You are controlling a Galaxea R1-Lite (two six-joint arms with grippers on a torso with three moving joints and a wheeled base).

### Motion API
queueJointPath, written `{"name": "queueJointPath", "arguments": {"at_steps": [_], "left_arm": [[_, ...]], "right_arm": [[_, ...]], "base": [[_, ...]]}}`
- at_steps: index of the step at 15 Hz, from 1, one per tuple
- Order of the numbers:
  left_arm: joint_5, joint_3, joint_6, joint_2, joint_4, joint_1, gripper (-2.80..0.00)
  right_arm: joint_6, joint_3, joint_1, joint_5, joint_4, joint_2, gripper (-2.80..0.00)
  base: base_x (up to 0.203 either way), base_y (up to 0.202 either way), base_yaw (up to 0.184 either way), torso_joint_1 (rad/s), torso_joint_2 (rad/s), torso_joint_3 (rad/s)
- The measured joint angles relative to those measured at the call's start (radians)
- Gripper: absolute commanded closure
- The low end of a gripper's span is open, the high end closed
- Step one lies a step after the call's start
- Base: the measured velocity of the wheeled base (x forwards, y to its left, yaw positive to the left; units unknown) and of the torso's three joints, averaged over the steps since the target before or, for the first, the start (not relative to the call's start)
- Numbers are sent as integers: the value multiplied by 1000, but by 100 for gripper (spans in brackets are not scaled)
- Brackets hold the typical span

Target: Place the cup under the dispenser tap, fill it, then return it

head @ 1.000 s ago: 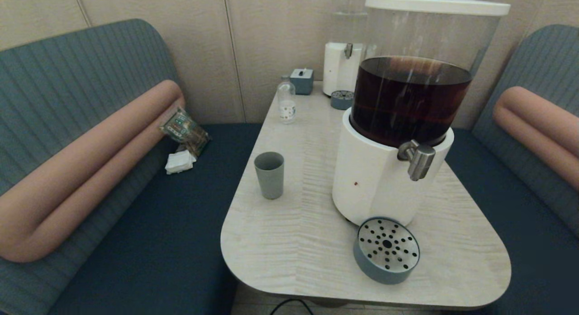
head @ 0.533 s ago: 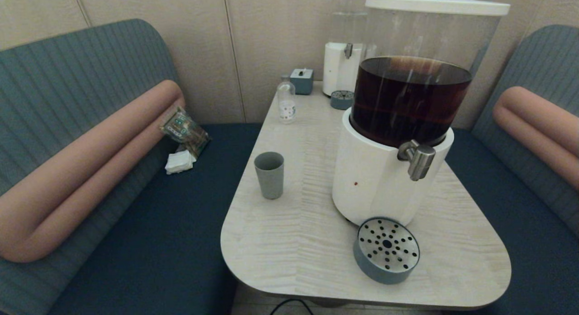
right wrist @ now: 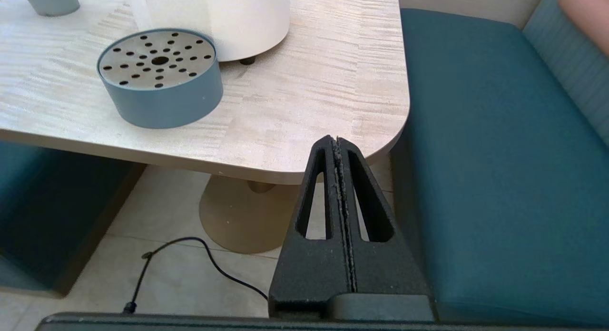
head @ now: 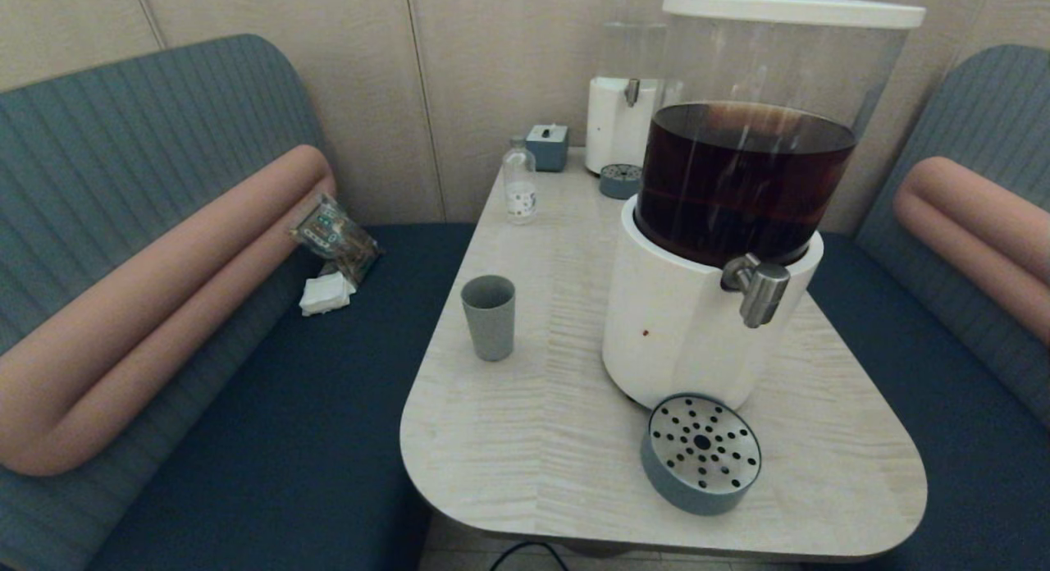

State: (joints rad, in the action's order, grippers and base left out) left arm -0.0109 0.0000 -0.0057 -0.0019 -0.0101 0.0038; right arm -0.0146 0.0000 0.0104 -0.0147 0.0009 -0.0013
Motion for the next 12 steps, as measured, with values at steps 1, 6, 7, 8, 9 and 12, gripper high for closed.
{"name": "queueJointPath", "arguments": {"at_steps": [1, 6, 7, 8, 9, 12], "left_arm": [[0, 0, 0, 0, 0, 0, 0], [0, 0, 0, 0, 0, 0, 0], [0, 0, 0, 0, 0, 0, 0], [0, 0, 0, 0, 0, 0, 0], [0, 0, 0, 0, 0, 0, 0], [0, 0, 0, 0, 0, 0, 0]], "right_arm": [[3, 0, 0, 1, 0, 0, 0], [6, 0, 0, 4, 1, 0, 0], [6, 0, 0, 5, 1, 0, 0], [6, 0, 0, 5, 1, 0, 0], [7, 0, 0, 5, 0, 0, 0], [12, 0, 0, 7, -1, 0, 0]], "base": [[0, 0, 0, 0, 0, 0], [0, 0, 0, 0, 0, 0], [0, 0, 0, 0, 0, 0], [0, 0, 0, 0, 0, 0], [0, 0, 0, 0, 0, 0], [0, 0, 0, 0, 0, 0]]}}
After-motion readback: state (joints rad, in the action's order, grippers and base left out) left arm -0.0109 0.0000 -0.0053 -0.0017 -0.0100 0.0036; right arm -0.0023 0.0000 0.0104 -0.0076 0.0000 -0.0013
